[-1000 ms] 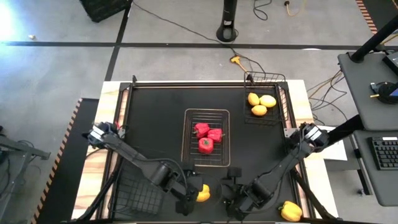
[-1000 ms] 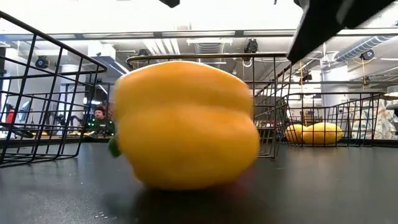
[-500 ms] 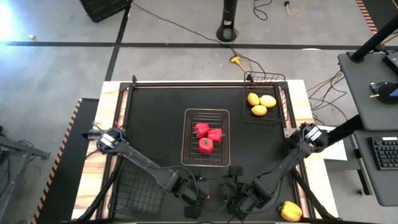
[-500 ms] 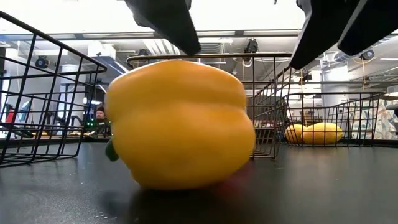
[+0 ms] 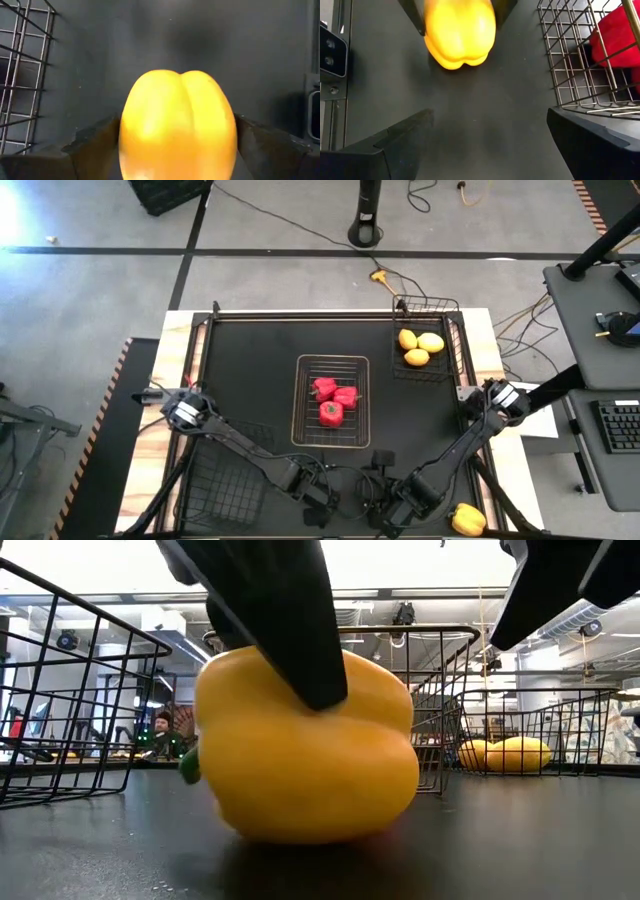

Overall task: Sort produce into baskets
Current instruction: Put the top yellow bell pepper into the bottom black wire basket

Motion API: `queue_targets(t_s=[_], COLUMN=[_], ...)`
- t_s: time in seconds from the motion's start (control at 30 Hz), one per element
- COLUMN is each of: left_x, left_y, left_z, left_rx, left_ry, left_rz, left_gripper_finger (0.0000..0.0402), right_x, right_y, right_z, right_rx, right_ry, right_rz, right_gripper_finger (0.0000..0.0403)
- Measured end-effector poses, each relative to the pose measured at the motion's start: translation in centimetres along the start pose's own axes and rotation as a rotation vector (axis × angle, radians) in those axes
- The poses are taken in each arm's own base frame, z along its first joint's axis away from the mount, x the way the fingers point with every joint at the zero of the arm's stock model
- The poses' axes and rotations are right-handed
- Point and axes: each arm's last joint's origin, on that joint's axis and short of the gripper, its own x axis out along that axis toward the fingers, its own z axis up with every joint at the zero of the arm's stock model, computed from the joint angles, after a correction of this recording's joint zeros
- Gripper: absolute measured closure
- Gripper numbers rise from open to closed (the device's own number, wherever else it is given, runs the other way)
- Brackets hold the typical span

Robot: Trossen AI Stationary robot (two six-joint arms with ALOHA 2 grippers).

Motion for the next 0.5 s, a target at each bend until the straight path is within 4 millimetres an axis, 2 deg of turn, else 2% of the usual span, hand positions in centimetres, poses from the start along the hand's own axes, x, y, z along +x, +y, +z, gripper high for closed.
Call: queue_targets(t_s=[0.2, 0.5], left_x=[0.8, 1.3], left_y=[0.2, 0.4], left_z=[0.0, 0.3], left_rx=[0.003, 0.034], left_ry=[0.012, -0.001], left_rz=[0.011, 0.007], left_gripper_finger=[0.0049, 0.0088], right_x=[0.0, 0.0], right_y=[0.0, 0.0], right_z=[0.0, 0.0], right_rx=[0.026, 0.042], right_ry=[-0.001, 0.002], right_rz=[0.002, 0.009], right_gripper_finger=[0.0021, 0.0021])
